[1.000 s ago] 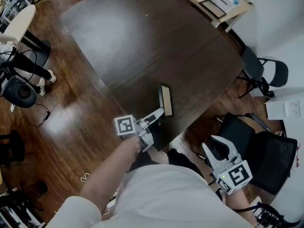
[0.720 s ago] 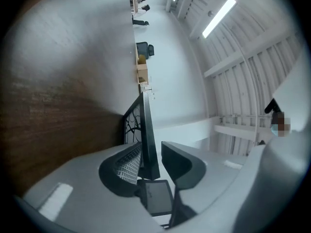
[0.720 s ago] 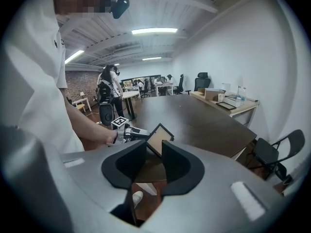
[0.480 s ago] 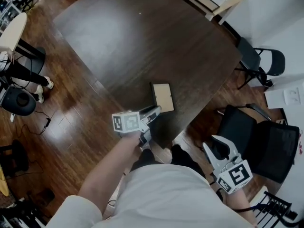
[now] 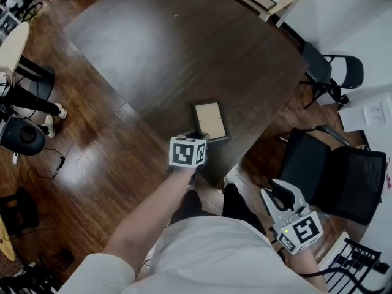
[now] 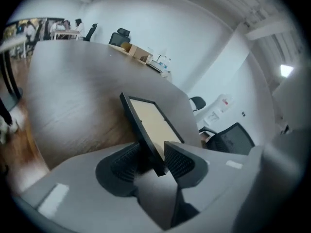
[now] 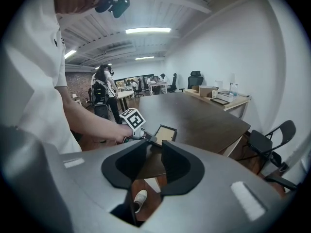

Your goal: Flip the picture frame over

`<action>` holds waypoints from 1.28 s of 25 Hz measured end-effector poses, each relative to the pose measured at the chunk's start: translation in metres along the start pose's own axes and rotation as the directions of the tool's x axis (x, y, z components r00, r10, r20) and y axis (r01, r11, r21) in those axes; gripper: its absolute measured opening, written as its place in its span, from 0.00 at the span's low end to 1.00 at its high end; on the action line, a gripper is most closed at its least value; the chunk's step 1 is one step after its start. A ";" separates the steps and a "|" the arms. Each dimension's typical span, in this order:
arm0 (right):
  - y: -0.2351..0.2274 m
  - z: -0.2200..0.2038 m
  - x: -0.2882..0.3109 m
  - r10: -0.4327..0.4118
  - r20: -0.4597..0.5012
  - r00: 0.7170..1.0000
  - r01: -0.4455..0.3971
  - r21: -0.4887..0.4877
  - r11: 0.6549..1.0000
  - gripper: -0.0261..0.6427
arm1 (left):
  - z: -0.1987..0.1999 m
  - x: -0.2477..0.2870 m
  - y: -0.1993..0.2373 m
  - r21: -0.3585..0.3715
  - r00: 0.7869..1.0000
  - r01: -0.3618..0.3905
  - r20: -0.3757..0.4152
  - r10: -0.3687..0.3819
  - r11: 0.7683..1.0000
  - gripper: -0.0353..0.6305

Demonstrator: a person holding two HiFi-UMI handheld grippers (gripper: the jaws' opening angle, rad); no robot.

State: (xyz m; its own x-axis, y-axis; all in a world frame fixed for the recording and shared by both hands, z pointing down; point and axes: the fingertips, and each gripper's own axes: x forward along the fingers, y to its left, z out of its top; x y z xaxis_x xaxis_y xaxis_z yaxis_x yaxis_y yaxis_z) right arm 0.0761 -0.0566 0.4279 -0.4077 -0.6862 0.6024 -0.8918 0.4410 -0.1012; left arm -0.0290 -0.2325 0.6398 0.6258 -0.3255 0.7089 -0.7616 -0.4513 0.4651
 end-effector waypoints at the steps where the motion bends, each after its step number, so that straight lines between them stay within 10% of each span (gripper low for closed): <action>1: 0.001 -0.003 -0.002 -0.003 -0.003 1.000 0.003 -0.001 1.000 0.19 | 0.000 0.002 0.002 0.035 0.999 -0.043 -0.009 0.043 0.998 0.29; 12: -0.005 -0.028 -0.040 0.064 0.086 0.994 -0.057 -0.087 0.995 0.19 | 0.011 -0.063 -0.021 0.171 0.958 -0.214 0.229 0.172 0.962 0.29; 22: 0.001 -0.108 -0.111 0.254 0.142 0.957 -0.228 -0.180 0.957 0.19 | -0.124 -0.232 -0.157 0.129 0.876 -0.136 0.479 0.059 0.982 0.28; 32: 0.041 -0.142 -0.174 0.316 0.203 0.927 -0.273 -0.213 0.938 0.19 | -0.225 -0.323 -0.240 0.160 0.847 -0.128 0.531 0.024 0.979 0.26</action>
State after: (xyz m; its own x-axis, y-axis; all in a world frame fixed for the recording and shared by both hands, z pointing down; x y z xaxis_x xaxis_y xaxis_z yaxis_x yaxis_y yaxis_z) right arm 0.1379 0.1631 0.4310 -0.6996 -0.6141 0.3654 -0.6833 0.7245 -0.0906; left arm -0.0863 0.1683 0.4181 0.6012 -0.7280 0.3296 -0.7987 -0.5332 0.2791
